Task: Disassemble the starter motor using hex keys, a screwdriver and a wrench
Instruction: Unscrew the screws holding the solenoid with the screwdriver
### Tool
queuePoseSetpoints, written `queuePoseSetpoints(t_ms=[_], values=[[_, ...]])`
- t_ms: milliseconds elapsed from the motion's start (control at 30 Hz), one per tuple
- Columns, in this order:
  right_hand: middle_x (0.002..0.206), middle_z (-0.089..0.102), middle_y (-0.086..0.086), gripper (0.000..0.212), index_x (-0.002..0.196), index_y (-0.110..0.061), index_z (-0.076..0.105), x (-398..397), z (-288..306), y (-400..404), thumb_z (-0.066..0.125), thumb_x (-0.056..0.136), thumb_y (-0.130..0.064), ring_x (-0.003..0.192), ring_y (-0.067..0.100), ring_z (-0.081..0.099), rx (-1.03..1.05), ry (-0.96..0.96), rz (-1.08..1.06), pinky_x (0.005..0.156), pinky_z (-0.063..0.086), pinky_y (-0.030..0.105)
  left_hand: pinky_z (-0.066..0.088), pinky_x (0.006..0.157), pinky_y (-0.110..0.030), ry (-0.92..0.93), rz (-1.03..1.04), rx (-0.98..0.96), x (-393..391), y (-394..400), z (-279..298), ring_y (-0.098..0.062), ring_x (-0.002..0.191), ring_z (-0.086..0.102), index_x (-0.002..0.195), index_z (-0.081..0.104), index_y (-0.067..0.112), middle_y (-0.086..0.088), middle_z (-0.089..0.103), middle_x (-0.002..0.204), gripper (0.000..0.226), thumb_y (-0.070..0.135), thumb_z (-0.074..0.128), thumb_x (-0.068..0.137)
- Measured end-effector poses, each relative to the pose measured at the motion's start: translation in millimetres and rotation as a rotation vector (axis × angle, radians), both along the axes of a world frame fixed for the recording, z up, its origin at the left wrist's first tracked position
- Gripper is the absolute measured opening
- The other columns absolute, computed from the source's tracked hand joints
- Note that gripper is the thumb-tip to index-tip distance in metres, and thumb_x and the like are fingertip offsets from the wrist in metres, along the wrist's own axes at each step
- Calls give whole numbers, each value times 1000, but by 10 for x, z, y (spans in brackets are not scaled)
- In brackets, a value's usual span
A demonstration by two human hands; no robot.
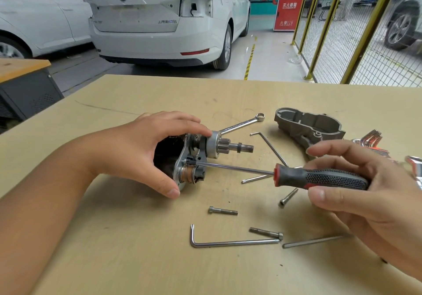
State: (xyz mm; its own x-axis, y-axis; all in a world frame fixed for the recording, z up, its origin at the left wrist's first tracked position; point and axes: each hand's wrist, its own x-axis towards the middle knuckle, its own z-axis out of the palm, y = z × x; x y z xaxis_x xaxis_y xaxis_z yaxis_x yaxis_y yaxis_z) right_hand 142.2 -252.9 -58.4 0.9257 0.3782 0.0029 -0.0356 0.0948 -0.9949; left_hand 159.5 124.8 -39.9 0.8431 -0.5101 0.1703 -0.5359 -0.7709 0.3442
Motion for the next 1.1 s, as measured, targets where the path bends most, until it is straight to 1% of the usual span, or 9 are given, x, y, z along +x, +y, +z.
queuePoseSetpoints(t_ms=[100, 200, 367, 467, 600, 733, 833, 1000, 1100], values=[[95, 70, 18, 79, 110, -21, 74, -17, -20, 43, 100, 43, -53, 50, 21, 54, 17, 53, -4, 44, 45, 29, 32, 108, -31, 17, 5, 7, -29, -11, 17, 4, 146, 35, 147, 47, 57, 29, 40, 156, 102, 78, 84, 54], [86, 72, 24, 79, 111, -24, 73, -8, -1, 35, 90, 50, -69, 37, 25, 44, 4, 77, -27, 44, 39, 26, 31, 111, -32, 59, 21, 15, -54, -35, 55, 3, 147, 34, 145, 46, 61, 33, 38, 156, 102, 75, 86, 53], [88, 71, 19, 79, 112, -18, 72, 30, 5, -22, 104, 43, -38, 53, 24, 53, 33, -3, -9, 50, 45, 32, 25, 112, -15, 106, 20, 33, -127, -80, 119, 13, 146, 27, 145, 43, 62, 42, 33, 152, 103, 64, 90, 53], [96, 73, 18, 80, 111, -18, 72, 21, -35, -3, 104, 41, -39, 62, 21, 60, 58, 1, -36, 55, 51, 32, 18, 109, 1, 116, 29, 33, -153, -99, 141, 15, 145, 26, 145, 42, 62, 44, 33, 151, 104, 58, 92, 53], [84, 70, 24, 75, 105, -17, 72, 10, -15, 44, 92, 51, -65, 40, 24, 47, 63, 32, -55, 44, 42, 29, 19, 111, -4, 138, 46, 44, -162, -117, 163, 15, 146, 24, 144, 40, 65, 45, 32, 151, 105, 57, 92, 53], [82, 67, 21, 76, 109, -14, 71, 33, 1, 5, 101, 47, -44, 45, 25, 48, 73, -10, -10, 46, 43, 31, 20, 108, -1, 124, 49, 50, -177, -122, 171, 20, 142, 24, 143, 41, 66, 46, 31, 150, 105, 58, 92, 52], [92, 69, 15, 82, 110, -15, 72, 30, -29, -4, 105, 37, -33, 60, 22, 59, 55, -2, -9, 53, 50, 30, 24, 110, -12, 135, 63, 53, -181, -134, 174, 19, 142, 24, 143, 42, 66, 46, 30, 150, 104, 58, 92, 52], [77, 68, 24, 77, 105, -18, 72, 30, -8, 23, 93, 48, -65, 42, 23, 45, 27, 41, -16, 44, 38, 28, 24, 113, -16, 140, 67, 53, -169, -135, 170, 14, 146, 24, 144, 42, 66, 45, 31, 151, 104, 58, 91, 53], [81, 64, 32, 72, 108, -15, 71, 54, -4, -8, 95, 54, -57, 41, 23, 42, 56, 10, -2, 46, 39, 29, 20, 111, -4, 132, 56, 40, -170, -135, 169, 15, 145, 25, 144, 42, 64, 45, 32, 150, 104, 56, 92, 53]])
